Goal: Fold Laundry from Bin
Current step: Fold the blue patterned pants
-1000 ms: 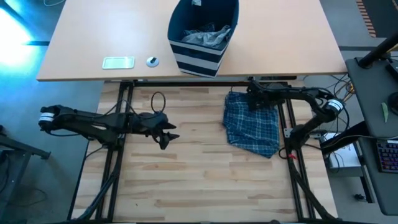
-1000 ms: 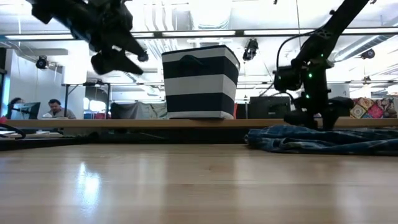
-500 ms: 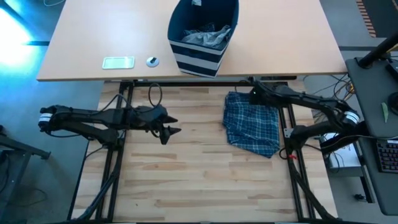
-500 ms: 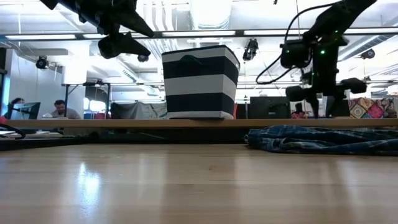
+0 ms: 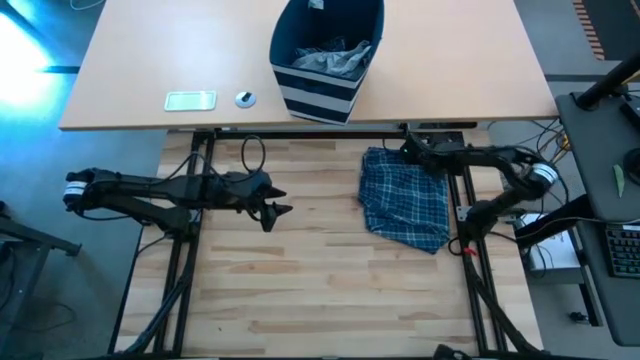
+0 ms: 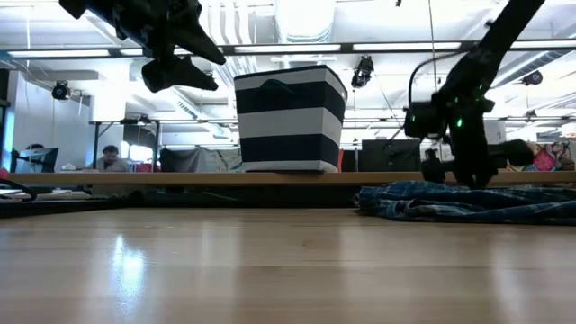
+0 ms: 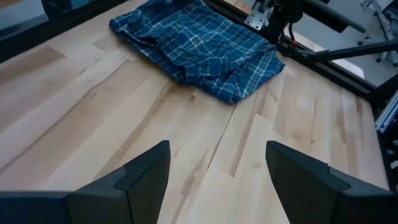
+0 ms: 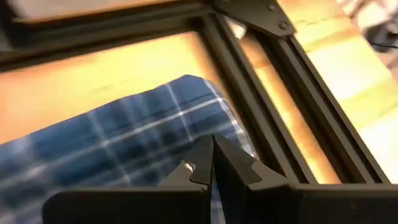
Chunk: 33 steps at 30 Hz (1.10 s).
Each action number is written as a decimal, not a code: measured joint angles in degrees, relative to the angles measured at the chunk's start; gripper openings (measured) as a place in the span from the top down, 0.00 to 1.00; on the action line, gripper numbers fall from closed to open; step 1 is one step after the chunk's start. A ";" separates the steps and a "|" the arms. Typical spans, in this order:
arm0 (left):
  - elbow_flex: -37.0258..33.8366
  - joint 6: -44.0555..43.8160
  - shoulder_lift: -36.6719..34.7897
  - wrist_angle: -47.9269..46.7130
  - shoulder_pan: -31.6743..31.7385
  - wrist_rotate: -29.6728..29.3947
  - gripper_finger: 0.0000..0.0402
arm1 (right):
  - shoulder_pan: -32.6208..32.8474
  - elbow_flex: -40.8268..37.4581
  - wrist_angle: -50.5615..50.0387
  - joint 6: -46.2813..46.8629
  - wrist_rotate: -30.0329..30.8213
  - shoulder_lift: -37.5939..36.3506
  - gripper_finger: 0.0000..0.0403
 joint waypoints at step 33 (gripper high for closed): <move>21.21 10.82 5.25 -17.08 16.13 2.79 0.38 | 15.01 2.02 -3.96 -11.30 -22.90 1.34 0.98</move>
